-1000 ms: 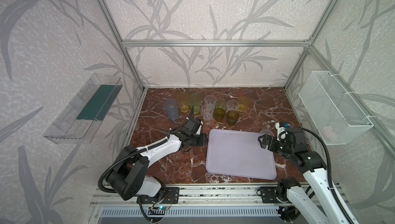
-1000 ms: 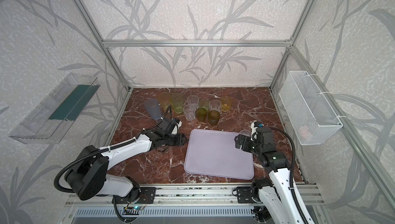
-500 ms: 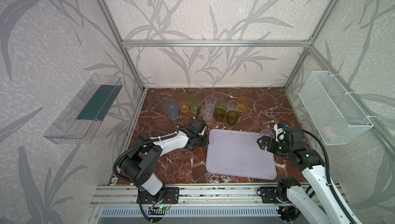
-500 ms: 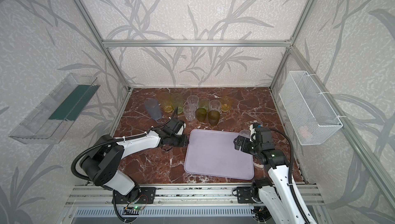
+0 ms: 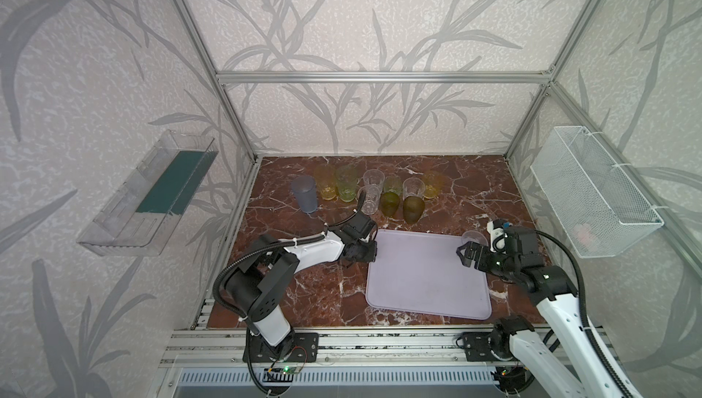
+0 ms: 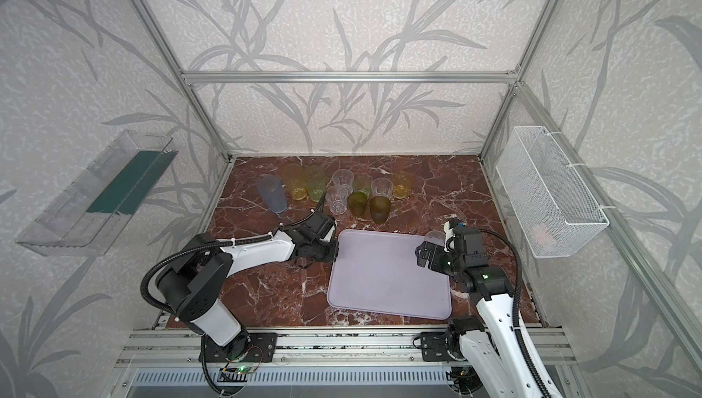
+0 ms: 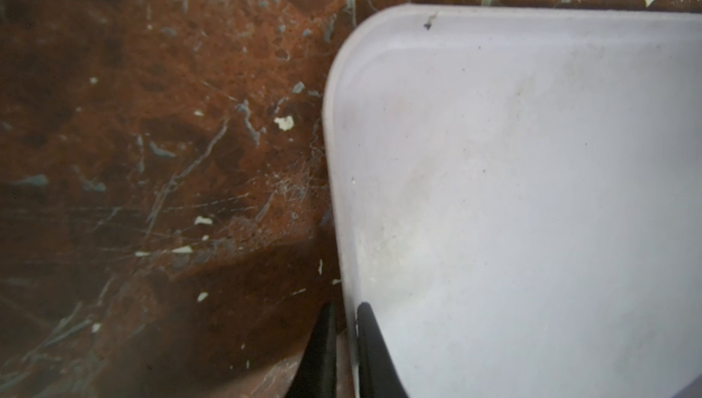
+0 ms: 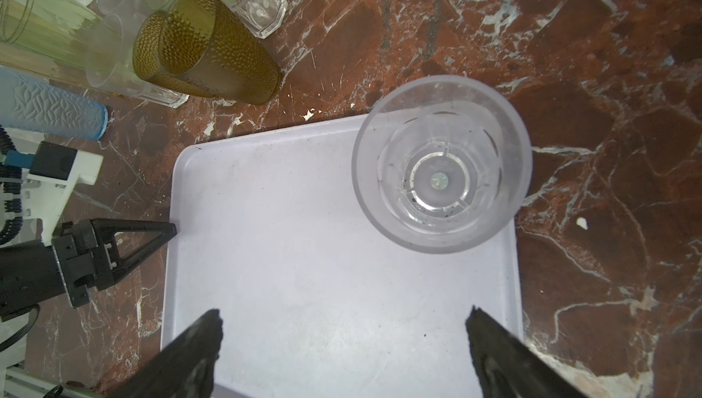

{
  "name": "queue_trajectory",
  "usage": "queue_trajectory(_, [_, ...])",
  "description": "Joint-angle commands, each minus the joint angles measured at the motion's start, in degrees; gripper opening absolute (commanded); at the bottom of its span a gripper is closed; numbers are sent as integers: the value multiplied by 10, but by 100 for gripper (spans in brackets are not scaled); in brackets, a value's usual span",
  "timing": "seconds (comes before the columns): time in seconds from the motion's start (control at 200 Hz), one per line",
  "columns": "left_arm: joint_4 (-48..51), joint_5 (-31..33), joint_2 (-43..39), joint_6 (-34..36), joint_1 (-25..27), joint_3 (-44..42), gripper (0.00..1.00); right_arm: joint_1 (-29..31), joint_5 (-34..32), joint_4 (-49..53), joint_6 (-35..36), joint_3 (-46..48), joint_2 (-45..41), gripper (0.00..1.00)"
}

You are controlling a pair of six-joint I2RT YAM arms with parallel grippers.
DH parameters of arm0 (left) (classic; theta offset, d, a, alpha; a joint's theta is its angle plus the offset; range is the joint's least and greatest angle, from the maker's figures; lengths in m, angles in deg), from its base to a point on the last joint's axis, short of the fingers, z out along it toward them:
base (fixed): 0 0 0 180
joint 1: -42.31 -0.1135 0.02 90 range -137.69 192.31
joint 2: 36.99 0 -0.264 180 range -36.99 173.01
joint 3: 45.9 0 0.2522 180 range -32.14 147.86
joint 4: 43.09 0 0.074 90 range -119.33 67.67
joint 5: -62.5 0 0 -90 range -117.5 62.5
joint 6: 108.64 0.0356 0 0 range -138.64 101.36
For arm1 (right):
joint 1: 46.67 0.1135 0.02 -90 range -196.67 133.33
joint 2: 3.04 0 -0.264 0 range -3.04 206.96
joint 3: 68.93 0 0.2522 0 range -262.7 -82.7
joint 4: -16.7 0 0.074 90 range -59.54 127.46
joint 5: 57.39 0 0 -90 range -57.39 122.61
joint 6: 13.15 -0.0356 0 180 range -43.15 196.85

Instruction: Place the glasses into the tray

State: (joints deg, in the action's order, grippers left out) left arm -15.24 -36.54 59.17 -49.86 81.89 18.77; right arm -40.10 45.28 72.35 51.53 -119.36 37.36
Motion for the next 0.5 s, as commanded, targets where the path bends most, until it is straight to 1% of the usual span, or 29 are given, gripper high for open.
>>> queue_trajectory(0.0, [44,49,16,-9,7,19,9,-1,-2,11,0,3,-7,99])
queue_trajectory(0.105, [50,65,19,-21,9,19,6,-2,-4,11,0,3,-9,99])
queue_trajectory(0.16, [51,70,19,-25,9,17,2,-1,-4,11,0,4,-10,99])
queue_trajectory(0.24, [59,85,19,-30,9,18,0,-2,-4,11,0,5,-13,99])
queue_trajectory(0.495, [84,133,6,-47,8,11,0,-1,-5,10,1,5,-12,99])
